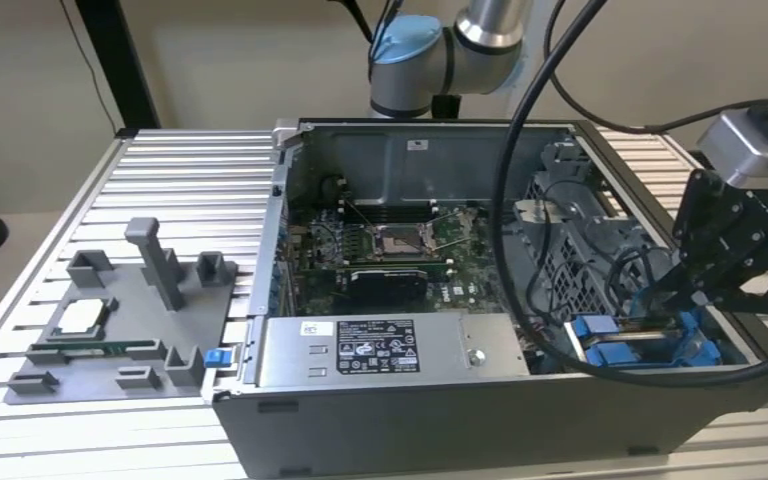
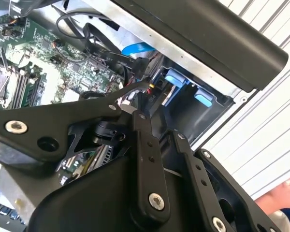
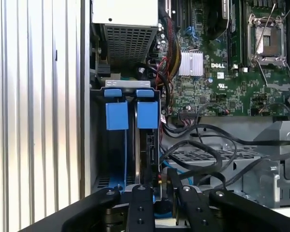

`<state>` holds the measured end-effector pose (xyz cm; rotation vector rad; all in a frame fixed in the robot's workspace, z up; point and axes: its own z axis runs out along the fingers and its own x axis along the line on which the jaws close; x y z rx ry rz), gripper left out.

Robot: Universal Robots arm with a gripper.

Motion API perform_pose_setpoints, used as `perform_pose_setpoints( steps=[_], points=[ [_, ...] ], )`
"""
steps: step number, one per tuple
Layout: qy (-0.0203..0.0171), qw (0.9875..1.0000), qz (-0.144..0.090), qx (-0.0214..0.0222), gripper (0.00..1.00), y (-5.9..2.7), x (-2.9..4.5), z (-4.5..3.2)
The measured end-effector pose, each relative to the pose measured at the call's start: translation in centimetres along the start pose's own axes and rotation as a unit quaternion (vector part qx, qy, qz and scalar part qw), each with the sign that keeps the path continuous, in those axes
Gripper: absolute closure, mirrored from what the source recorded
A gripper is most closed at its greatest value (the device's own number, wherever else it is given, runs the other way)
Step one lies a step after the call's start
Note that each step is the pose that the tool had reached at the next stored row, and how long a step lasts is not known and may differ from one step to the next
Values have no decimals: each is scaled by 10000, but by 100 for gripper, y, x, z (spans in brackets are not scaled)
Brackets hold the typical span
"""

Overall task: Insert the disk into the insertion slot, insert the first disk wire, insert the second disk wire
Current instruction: 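Insert the first disk wire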

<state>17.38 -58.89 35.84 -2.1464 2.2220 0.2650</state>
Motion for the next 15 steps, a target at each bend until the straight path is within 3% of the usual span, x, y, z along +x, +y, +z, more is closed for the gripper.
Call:
perform_pose_setpoints(
  steps=[15],
  points=[
    [1,10000,0,0,0,2,-5,-29]
  ],
)
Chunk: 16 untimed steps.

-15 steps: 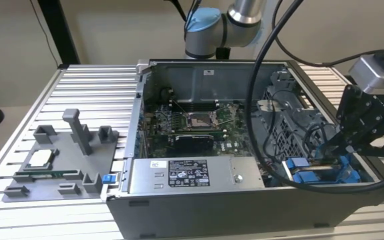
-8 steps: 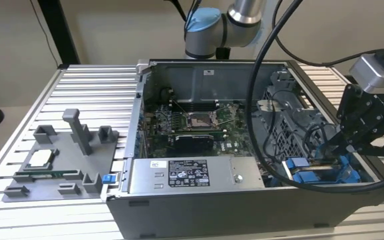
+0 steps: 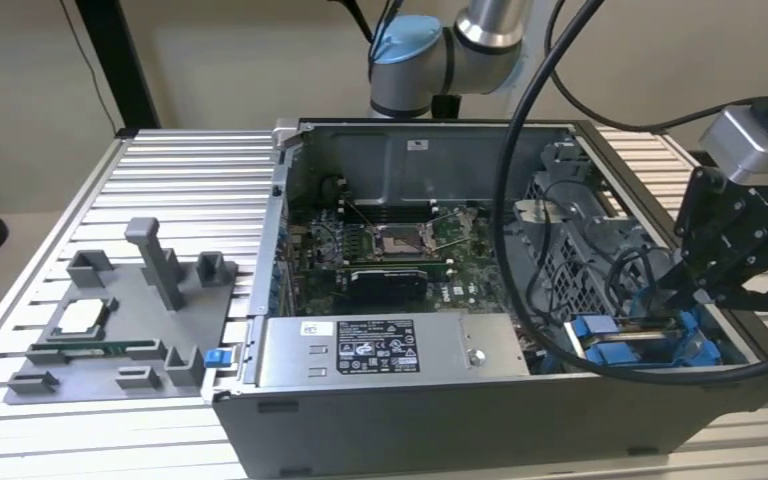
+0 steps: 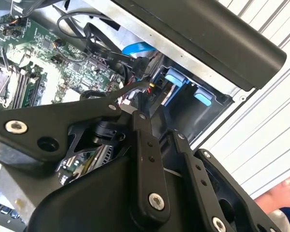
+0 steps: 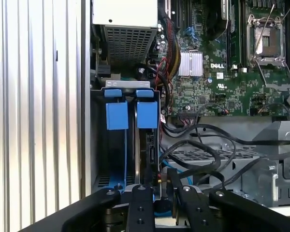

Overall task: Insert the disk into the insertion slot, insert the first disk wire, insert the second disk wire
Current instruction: 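Insert the first disk wire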

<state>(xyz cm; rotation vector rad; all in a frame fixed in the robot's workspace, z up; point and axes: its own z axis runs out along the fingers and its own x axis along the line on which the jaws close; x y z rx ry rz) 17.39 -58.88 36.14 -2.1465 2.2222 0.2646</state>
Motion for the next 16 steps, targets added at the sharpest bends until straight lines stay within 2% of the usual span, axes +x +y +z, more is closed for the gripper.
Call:
perform_pose_setpoints(
  steps=[16],
  points=[
    [-1,10000,0,0,0,18,-28,-188]
  ],
)
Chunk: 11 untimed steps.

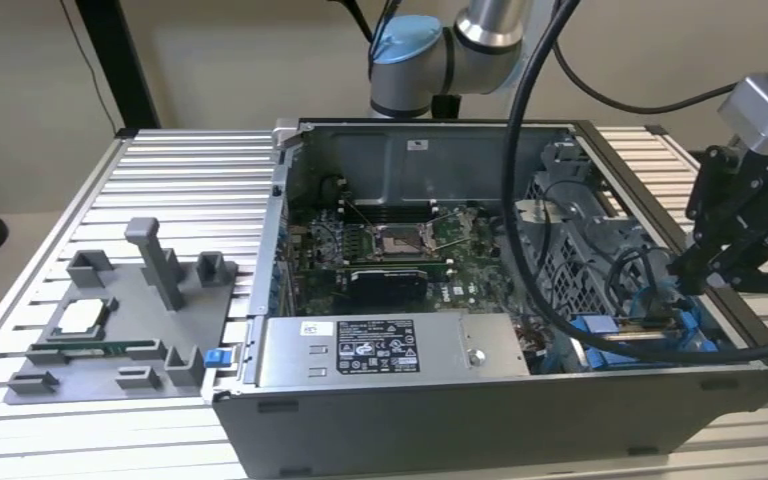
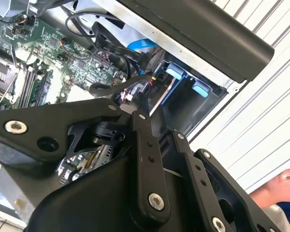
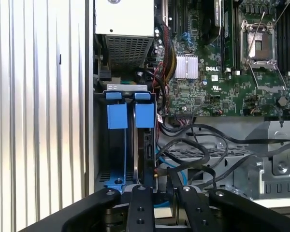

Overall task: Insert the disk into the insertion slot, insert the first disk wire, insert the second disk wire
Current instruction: 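Insert the first disk wire, then insert the second disk wire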

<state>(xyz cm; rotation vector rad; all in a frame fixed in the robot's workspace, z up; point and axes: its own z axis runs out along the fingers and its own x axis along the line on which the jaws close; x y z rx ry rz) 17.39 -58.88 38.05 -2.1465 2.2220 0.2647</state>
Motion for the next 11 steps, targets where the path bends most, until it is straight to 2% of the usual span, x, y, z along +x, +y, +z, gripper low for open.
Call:
perform_pose_setpoints(
  steps=[6,11],
  points=[
    [0,10000,-1,1,0,-1,0,-1],
    [2,10000,0,1,0,-37,-2,-7]
  ],
)
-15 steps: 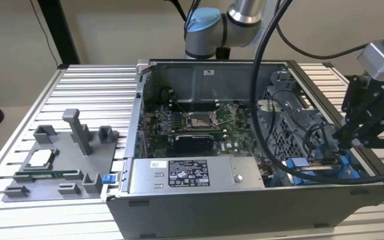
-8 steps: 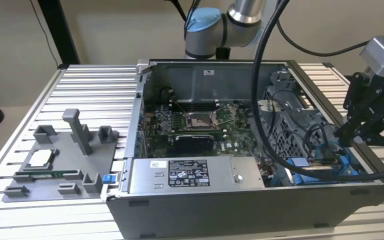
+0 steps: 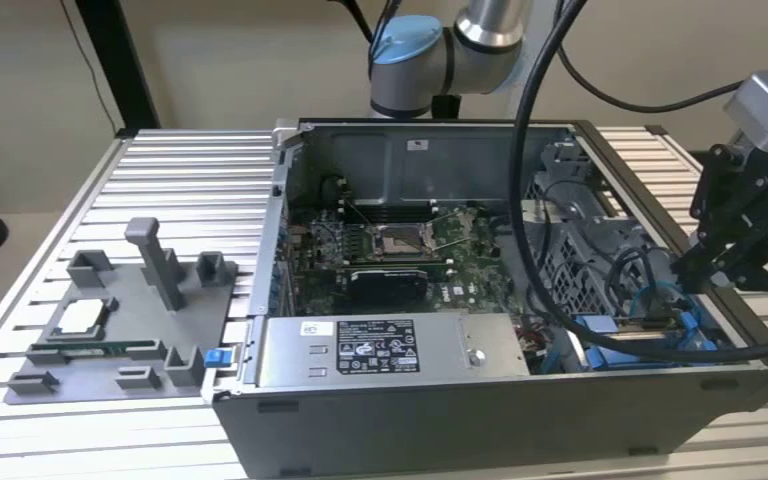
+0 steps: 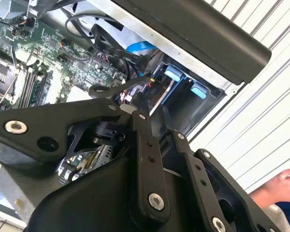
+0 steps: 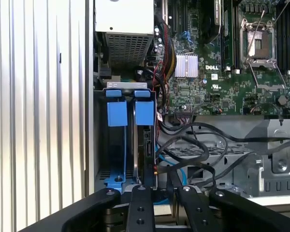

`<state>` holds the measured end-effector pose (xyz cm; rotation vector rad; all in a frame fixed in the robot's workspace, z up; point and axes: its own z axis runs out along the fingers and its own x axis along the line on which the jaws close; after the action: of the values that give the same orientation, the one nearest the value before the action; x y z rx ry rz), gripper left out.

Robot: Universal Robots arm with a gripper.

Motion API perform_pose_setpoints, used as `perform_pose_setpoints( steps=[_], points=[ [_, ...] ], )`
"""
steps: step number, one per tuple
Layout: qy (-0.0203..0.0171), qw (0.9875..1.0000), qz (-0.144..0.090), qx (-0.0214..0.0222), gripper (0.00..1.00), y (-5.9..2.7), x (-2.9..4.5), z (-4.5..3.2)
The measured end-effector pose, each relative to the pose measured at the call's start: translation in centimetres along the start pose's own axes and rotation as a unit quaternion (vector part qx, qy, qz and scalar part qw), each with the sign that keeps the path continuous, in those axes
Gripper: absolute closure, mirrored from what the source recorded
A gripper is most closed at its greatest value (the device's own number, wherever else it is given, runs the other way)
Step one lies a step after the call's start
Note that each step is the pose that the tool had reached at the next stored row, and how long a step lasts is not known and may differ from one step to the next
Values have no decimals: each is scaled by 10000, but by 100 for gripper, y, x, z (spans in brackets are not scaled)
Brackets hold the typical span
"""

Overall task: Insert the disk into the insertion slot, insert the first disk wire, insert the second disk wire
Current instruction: 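Insert the second disk wire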

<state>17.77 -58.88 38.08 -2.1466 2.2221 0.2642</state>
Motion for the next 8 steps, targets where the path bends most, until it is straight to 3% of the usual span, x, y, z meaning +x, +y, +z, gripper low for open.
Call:
perform_pose_setpoints(
  steps=[8],
  points=[
    [-1,10000,-7,-1,0,-111,-18,-6]
  ],
)
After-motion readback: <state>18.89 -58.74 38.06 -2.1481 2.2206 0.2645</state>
